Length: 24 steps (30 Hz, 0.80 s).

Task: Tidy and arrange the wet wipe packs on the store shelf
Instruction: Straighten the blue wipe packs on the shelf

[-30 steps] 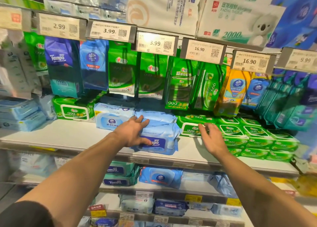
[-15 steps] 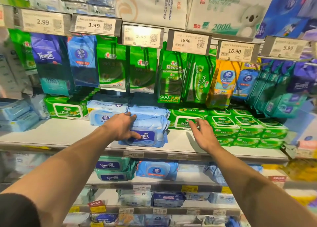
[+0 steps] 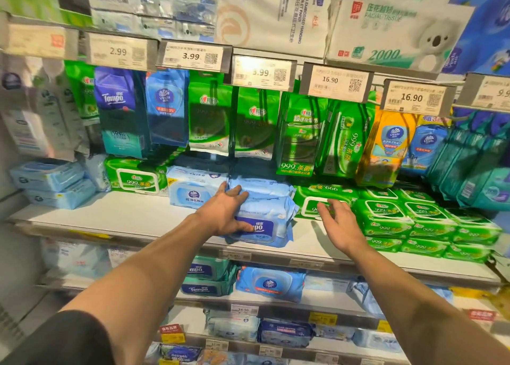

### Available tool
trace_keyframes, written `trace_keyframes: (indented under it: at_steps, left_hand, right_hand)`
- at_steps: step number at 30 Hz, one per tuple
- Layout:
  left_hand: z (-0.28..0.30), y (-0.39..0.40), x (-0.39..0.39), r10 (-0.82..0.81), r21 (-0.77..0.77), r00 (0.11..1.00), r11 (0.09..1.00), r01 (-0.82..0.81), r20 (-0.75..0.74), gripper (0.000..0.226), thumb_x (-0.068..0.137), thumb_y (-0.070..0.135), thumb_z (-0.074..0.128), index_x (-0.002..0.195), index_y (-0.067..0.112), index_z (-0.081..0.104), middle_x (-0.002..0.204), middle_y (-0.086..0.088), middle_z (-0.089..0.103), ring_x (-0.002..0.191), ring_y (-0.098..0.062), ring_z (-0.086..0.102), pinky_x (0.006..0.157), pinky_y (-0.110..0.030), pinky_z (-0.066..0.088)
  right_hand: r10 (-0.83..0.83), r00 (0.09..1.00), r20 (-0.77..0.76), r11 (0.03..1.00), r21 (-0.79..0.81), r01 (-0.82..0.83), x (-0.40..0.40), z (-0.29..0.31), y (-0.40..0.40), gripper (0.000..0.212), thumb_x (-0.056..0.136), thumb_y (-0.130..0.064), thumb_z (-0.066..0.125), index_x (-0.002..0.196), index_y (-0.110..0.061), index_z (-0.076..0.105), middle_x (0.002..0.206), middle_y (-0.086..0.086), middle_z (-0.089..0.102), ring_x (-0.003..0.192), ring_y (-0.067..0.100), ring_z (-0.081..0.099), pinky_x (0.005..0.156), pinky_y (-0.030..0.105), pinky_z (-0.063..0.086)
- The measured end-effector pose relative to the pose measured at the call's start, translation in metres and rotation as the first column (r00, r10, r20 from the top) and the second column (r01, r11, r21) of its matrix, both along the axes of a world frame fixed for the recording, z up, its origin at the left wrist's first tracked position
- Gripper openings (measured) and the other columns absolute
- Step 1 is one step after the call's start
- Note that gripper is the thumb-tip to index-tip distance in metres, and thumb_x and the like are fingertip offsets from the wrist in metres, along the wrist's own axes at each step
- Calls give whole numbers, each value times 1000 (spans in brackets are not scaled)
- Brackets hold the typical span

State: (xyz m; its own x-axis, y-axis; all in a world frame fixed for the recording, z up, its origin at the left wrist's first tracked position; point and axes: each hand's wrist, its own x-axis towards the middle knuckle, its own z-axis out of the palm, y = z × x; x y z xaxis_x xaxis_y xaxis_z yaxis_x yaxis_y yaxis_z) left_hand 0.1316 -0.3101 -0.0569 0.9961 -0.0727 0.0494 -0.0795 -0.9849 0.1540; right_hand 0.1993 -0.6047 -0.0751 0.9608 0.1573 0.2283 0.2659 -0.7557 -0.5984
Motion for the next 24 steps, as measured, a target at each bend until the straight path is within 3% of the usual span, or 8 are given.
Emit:
trace_keyframes:
  at_steps: [6,14,20,24]
  left_hand:
    - [-5,-1,-3,48,-119,996,992,-38,77,110,67,73,71,151,18,25,160,-5,22,149,-32,7,118,-47,18]
    - [-3,-3,-14,123,-168,987,980,-105,99,114,68,76,66,155,22,17,164,3,11,151,-22,2,120,-43,16]
    - [-1,4,-27,253,-238,957,947,-216,138,101,78,81,46,152,15,27,160,-5,25,147,-27,19,119,-46,24]
    - [6,24,-29,277,-192,935,952,-237,221,93,86,76,38,154,15,23,163,-4,14,150,-24,9,120,-45,21]
  right_hand:
    - [13,1000,4,1000,-15,-13,-1,-1,3,64,100,-50,42,145,-4,40,145,16,42,133,29,40,110,37,30]
    - [47,999,-21,999,-6,-47,-3,2,-6,68,99,-53,40,149,-8,34,150,13,37,136,28,38,113,40,30]
    - [88,996,-21,996,-3,-88,-4,-4,-17,66,99,-51,43,149,-7,35,148,15,39,134,30,41,113,41,31]
    - [61,998,29,998,3,-61,1,1,-22,65,99,-49,43,146,-4,39,142,18,45,130,31,43,111,40,33]
